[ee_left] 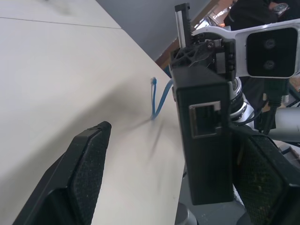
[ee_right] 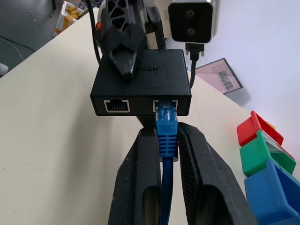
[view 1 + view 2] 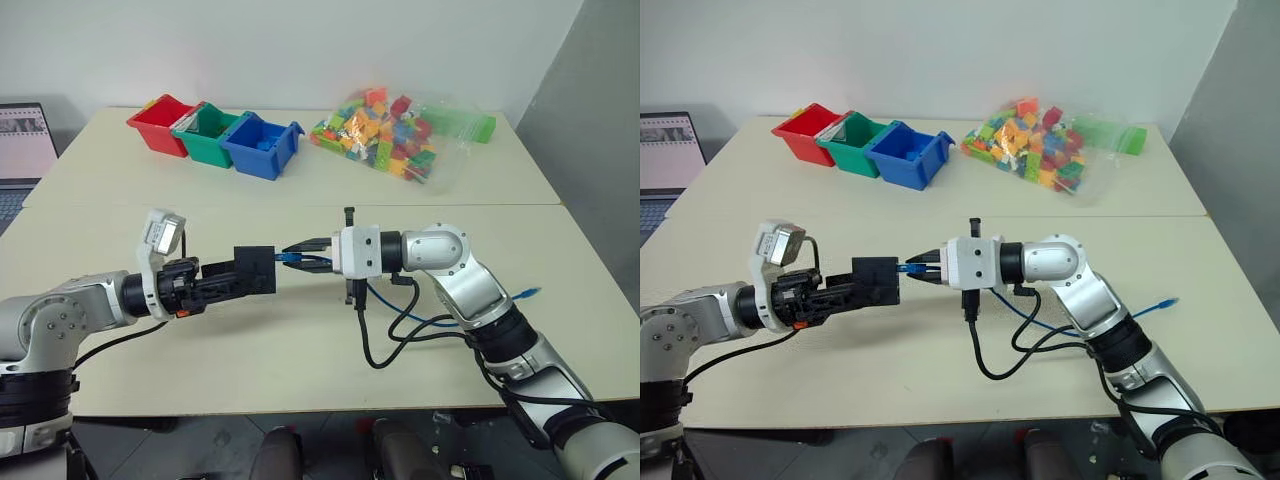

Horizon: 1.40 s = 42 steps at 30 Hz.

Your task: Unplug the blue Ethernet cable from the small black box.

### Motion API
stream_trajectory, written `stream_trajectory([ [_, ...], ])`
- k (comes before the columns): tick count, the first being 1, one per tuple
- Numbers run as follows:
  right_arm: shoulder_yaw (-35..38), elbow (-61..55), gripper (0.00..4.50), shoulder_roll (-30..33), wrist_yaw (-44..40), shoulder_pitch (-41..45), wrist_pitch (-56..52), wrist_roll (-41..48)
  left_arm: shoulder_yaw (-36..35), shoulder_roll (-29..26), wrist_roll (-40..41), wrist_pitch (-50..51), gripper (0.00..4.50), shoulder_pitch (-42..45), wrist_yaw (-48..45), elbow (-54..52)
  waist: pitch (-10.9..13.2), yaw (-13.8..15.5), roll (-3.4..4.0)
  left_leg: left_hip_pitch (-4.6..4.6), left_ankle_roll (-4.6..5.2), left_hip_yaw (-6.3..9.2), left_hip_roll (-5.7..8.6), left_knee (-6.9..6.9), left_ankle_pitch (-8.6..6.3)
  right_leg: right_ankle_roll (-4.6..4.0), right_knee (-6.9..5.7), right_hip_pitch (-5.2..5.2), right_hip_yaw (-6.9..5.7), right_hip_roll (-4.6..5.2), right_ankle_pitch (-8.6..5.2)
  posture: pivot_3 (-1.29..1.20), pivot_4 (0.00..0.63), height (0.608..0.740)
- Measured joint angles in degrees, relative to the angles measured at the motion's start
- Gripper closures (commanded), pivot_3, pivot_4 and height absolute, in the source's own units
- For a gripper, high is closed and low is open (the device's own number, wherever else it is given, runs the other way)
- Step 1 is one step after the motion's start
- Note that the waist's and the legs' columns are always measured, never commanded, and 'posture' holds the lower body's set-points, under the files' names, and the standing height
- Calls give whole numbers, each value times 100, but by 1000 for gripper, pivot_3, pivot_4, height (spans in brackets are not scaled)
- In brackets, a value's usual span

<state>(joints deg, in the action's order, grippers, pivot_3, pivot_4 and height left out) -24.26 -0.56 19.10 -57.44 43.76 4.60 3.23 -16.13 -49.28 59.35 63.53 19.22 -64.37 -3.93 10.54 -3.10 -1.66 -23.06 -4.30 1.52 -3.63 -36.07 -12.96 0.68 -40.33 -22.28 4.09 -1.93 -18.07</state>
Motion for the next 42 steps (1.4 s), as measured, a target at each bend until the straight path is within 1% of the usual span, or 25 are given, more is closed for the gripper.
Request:
stream_trajectory([
  [6,0,0,4268,74,-16,0,9,1,-2,0,149,140,594,91,10,4,0,1,0,0,0,1,-1,0,0,0,0,0,-1,0,0,0,150,740],
  [9,1,-8,4268,95,-19,0,7,3,0,7,170,210,1120,99,8,5,0,1,0,0,0,1,-1,0,0,0,0,0,0,0,0,0,150,740],
  [14,1,-65,4268,108,-19,0,2,6,16,64,168,228,2246,180,-2,54,0,3,0,0,0,1,0,0,0,0,0,0,-1,0,0,0,150,740],
  [16,0,-89,4268,113,-19,0,-1,6,20,102,169,232,2528,239,-1,114,0,4,0,0,0,1,0,0,0,0,0,0,0,0,0,0,150,740],
  [19,0,-127,4268,129,-19,-1,-11,1,20,149,172,235,3257,275,-2,133,0,4,0,0,0,0,0,0,0,0,0,0,0,0,0,0,150,740],
  [21,0,-131,4268,163,-17,-2,-18,-16,20,183,217,244,3652,279,-2,131,0,5,0,0,0,0,0,0,0,0,0,0,0,0,0,0,150,740],
  [28,-4,-267,4268,234,-12,-80,-37,-55,46,228,218,249,3705,275,14,117,0,6,0,0,0,1,0,0,0,0,0,0,0,0,0,0,150,740],
  [30,-4,-353,3568,274,-46,-124,-126,-51,89,228,171,202,3705,250,0,65,0,6,0,0,0,0,0,0,0,0,0,0,1,1,0,0,150,740],
  [32,-17,-492,3141,329,-177,-174,-226,10,172,206,-27,17,3705,234,-15,-15,1,8,1,0,0,0,0,1,0,0,0,0,1,0,0,0,150,740],
  [33,-24,-608,2824,355,-264,-192,-303,45,209,190,-136,-112,3705,229,-37,-19,1,8,1,0,0,1,0,1,0,0,0,0,0,0,0,0,150,740],
  [35,-71,-828,2356,411,-433,-230,-547,192,248,161,-319,-378,3705,222,-157,-32,1,8,2,0,0,1,-1,1,0,-1,0,-1,0,0,0,0,150,740],
  [38,-43,-1235,1640,544,-655,-291,-1444,711,468,-44,-683,-822,3705,165,-510,-123,1,16,2,0,0,0,0,1,0,-2,1,0,1,1,-1,0,150,740],
  [42,276,-1563,1604,453,-553,-329,-2952,1647,700,-122,-871,-1044,3705,172,-886,-268,1,19,1,0,0,0,0,0,0,-2,1,0,0,1,-1,0,150,740],
])
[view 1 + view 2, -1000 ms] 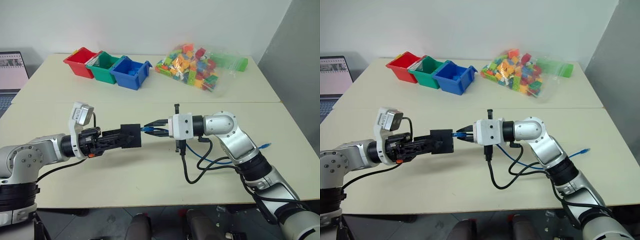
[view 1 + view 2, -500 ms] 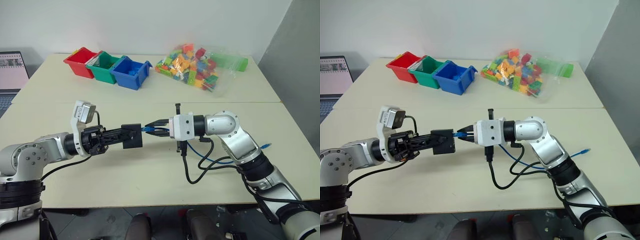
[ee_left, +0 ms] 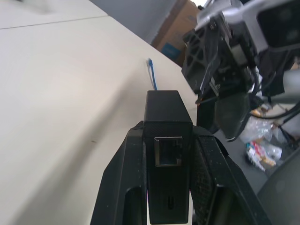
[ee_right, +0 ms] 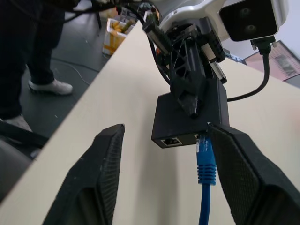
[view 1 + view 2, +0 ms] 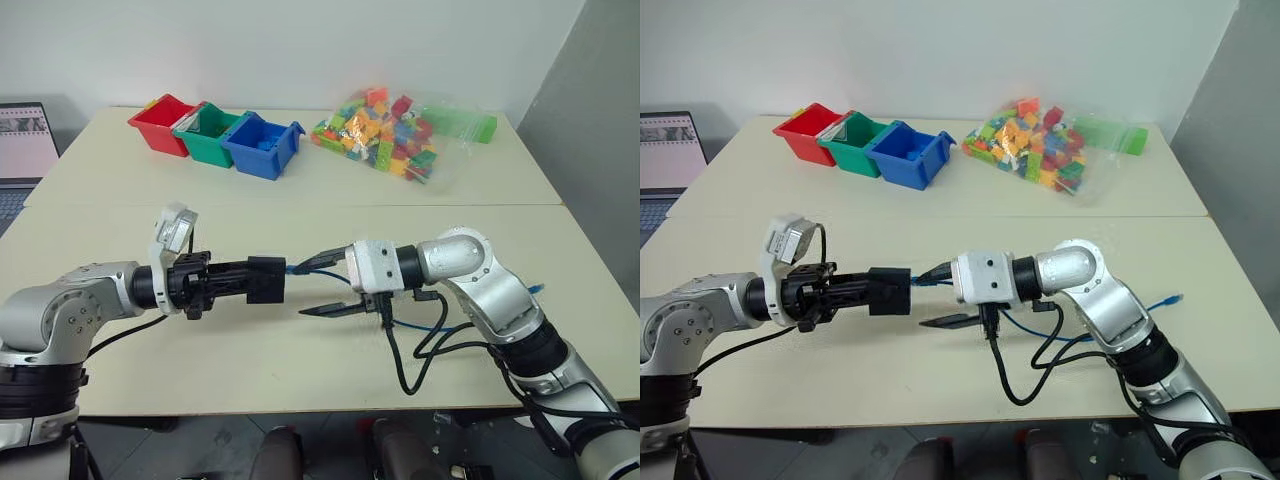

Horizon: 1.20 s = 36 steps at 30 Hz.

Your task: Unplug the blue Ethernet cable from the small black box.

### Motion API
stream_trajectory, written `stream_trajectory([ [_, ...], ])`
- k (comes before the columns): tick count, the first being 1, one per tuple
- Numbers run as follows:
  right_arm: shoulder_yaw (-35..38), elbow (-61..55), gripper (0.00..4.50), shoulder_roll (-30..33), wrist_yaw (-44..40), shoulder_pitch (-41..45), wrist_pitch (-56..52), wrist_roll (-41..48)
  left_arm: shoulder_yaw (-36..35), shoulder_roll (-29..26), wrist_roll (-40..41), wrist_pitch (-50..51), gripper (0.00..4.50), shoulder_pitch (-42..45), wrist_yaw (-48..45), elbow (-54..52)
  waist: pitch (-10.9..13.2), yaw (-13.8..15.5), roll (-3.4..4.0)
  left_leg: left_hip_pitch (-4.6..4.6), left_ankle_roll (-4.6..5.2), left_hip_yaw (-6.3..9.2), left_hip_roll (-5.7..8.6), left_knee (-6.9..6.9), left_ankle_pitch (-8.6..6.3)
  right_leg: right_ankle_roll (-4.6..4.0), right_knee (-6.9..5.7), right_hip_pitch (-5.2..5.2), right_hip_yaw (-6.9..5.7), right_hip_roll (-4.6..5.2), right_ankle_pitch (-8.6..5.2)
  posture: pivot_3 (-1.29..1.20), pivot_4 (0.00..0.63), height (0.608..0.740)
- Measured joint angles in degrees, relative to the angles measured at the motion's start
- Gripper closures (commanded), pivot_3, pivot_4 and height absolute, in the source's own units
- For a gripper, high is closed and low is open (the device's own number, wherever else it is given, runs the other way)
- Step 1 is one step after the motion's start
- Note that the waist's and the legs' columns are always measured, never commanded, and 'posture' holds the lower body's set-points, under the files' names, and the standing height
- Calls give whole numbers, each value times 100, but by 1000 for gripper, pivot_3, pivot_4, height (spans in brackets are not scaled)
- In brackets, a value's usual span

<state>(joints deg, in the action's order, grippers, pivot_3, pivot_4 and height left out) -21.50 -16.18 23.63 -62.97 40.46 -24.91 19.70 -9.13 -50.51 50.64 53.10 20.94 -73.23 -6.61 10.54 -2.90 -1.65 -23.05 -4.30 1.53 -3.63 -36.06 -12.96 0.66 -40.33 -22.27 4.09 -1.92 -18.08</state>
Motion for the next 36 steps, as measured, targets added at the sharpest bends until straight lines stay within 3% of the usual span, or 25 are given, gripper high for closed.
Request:
stream_trajectory([
  [7,1008,4,1604,-566,1042,-287,-2424,1617,131,8,135,55,3705,213,-223,-229,0,-4,0,-2,1,0,0,2,-1,23,1,-1,0,-1,-16,0,150,740],
  [14,1565,-22,1604,-961,1743,-614,-3718,2794,88,22,358,281,3705,297,-143,-174,2,-32,3,-3,2,-2,-1,3,-1,25,2,-4,2,-2,-18,0,150,740],
  [20,1812,-4,1604,-1072,2083,-644,-3968,3169,69,22,444,318,3705,297,-114,27,2,-34,3,-3,2,-2,0,4,-1,27,4,-4,2,-4,-19,0,150,740],
  [36,1784,182,1604,-1100,2287,-615,-3833,3156,17,27,447,282,3705,291,-27,39,2,-34,3,-8,2,-2,-1,7,-1,27,13,-5,1,-4,-19,0,150,740],
])
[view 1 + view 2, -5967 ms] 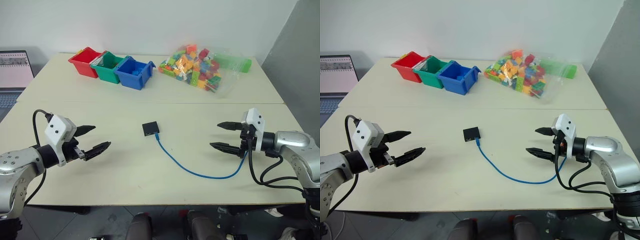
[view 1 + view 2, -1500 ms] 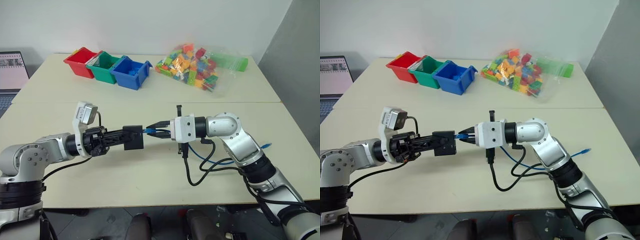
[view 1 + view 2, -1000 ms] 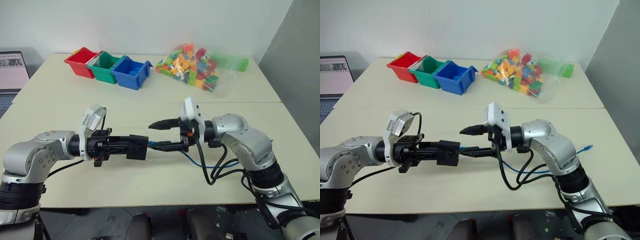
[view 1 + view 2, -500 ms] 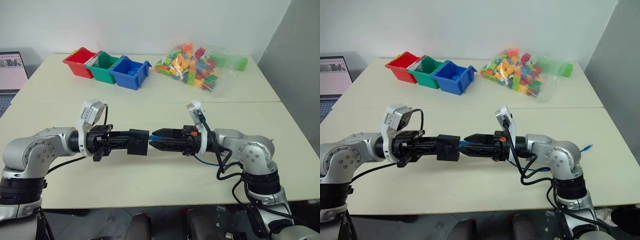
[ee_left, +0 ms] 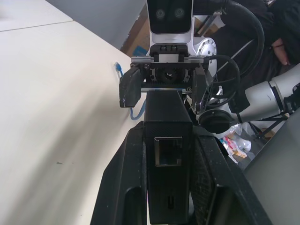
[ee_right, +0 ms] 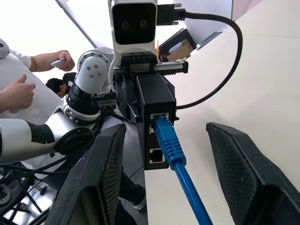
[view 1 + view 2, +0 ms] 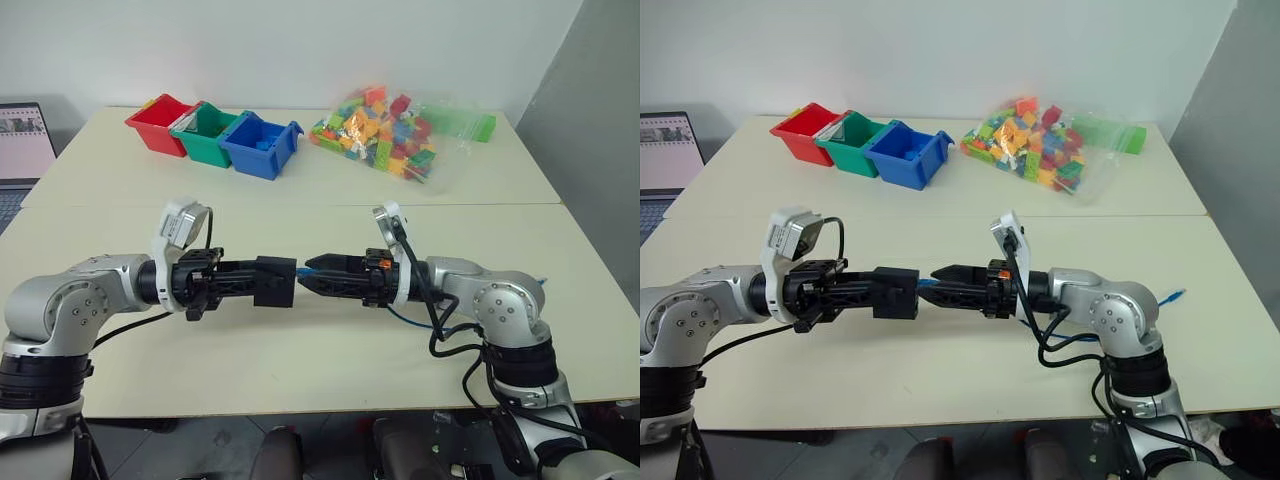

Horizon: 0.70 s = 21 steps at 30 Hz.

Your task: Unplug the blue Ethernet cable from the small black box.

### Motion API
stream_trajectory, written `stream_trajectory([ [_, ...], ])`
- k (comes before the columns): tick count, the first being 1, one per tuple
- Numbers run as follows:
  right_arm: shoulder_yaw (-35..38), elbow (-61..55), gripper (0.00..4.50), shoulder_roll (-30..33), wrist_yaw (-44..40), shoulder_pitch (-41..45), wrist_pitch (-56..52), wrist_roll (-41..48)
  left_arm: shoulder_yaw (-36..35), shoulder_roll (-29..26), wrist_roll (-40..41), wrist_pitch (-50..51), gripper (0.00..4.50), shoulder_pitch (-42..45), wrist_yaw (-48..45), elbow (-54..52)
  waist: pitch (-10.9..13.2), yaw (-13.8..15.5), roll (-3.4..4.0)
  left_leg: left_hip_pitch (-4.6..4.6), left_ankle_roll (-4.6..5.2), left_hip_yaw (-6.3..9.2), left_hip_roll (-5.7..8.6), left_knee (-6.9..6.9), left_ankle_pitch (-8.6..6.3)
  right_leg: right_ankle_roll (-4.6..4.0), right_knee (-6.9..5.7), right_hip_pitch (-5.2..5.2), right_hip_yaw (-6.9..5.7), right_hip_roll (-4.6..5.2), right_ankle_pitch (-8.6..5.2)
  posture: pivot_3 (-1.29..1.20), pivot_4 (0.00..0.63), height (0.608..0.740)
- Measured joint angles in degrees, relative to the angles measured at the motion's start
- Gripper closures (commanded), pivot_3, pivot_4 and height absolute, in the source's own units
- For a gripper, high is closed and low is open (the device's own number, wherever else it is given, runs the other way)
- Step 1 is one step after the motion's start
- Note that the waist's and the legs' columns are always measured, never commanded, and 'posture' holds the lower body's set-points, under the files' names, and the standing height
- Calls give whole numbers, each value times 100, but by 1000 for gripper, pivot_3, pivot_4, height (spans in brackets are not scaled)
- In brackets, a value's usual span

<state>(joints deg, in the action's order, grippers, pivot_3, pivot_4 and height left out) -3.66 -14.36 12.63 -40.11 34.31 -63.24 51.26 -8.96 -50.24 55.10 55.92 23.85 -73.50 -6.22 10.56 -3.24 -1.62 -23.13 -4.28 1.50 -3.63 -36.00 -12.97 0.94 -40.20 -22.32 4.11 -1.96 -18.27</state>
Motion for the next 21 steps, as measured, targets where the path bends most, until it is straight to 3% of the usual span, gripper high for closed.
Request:
stream_trajectory([
  [5,-31,15,1604,39,-2,30,36,-47,-10,0,0,-12,3705,-2,20,-5,0,0,0,-2,0,0,0,1,0,0,6,0,0,0,0,0,150,740],
  [10,-105,15,2499,68,-35,32,55,-56,-10,0,-1,-15,3705,-6,24,-6,0,0,0,-7,0,1,0,2,0,0,12,-1,-1,0,0,0,150,740],
  [18,-202,13,4465,128,-134,35,146,-73,-16,0,-16,-31,3705,-31,34,-4,0,1,0,-12,0,2,-1,2,0,0,17,-3,-3,0,0,0,150,740],
  [21,-217,13,4463,147,-160,35,146,-73,-16,2,-8,-31,3705,-53,28,-12,0,1,0,-14,0,3,-1,2,0,0,18,-3,-3,0,0,0,150,740],
])
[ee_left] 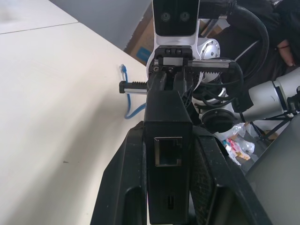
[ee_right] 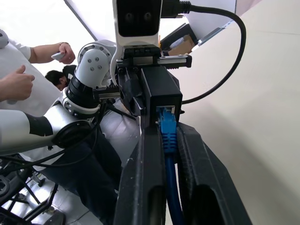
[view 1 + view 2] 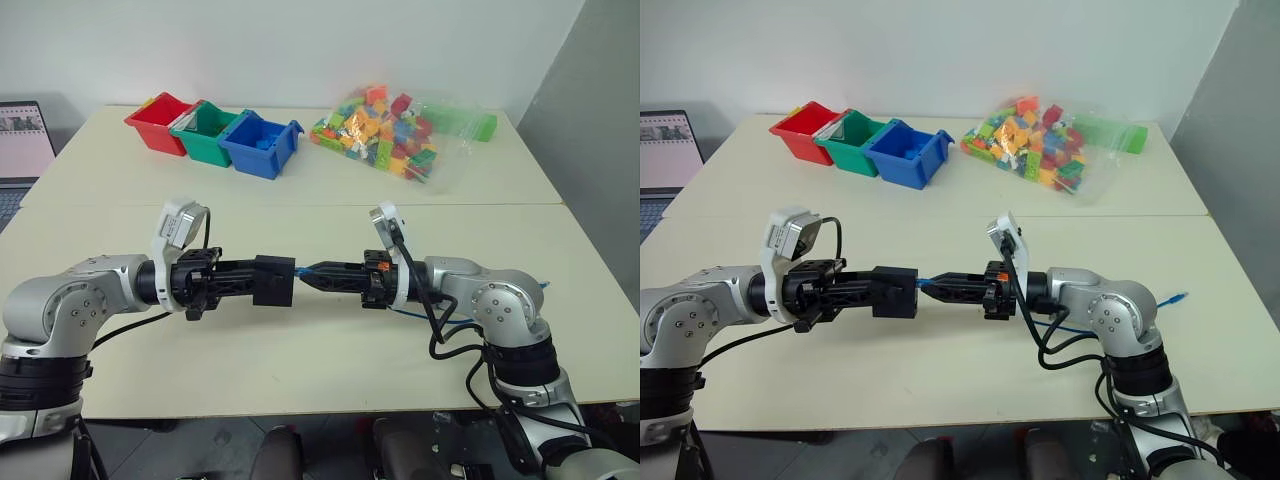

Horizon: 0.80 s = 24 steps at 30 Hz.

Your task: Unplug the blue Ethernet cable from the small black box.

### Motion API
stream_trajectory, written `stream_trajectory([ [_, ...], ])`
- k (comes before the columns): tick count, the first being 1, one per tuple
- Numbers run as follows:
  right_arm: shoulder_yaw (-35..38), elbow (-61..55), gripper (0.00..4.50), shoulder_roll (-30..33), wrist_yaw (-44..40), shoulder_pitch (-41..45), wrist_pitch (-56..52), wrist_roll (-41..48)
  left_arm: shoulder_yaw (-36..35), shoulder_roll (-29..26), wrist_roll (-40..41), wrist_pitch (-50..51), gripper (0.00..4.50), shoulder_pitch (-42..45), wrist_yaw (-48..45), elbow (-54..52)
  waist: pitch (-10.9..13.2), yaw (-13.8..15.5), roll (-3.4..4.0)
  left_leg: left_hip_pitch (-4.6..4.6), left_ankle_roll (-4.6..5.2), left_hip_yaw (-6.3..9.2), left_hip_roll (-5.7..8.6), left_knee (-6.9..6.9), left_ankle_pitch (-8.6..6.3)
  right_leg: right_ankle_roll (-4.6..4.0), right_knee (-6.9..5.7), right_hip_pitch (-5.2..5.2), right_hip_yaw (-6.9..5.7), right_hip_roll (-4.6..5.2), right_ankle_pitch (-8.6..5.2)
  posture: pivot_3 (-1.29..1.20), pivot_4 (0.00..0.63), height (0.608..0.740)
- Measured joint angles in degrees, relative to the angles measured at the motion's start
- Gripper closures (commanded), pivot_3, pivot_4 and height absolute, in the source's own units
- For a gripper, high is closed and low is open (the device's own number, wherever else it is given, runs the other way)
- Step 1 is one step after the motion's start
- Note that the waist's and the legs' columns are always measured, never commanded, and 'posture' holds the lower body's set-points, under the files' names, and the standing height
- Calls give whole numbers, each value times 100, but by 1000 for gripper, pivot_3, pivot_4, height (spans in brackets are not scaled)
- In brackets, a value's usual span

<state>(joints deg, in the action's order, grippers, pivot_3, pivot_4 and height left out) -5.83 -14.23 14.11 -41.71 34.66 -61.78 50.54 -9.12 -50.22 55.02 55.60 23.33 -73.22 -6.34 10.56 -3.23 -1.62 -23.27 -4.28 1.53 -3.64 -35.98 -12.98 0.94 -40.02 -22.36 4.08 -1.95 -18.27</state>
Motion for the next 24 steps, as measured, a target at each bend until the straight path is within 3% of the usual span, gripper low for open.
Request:
stream_trajectory([
  [16,13,89,4463,72,62,23,-370,246,59,-10,-145,-245,3705,-240,-154,-74,0,1,0,-1,0,0,0,0,0,0,1,-1,1,0,0,0,150,740],
  [24,422,313,4464,523,169,-141,-420,236,-85,-299,-525,-530,3706,-503,-191,255,1,0,2,-5,0,0,-1,1,0,0,3,-5,0,0,0,0,150,740],
])
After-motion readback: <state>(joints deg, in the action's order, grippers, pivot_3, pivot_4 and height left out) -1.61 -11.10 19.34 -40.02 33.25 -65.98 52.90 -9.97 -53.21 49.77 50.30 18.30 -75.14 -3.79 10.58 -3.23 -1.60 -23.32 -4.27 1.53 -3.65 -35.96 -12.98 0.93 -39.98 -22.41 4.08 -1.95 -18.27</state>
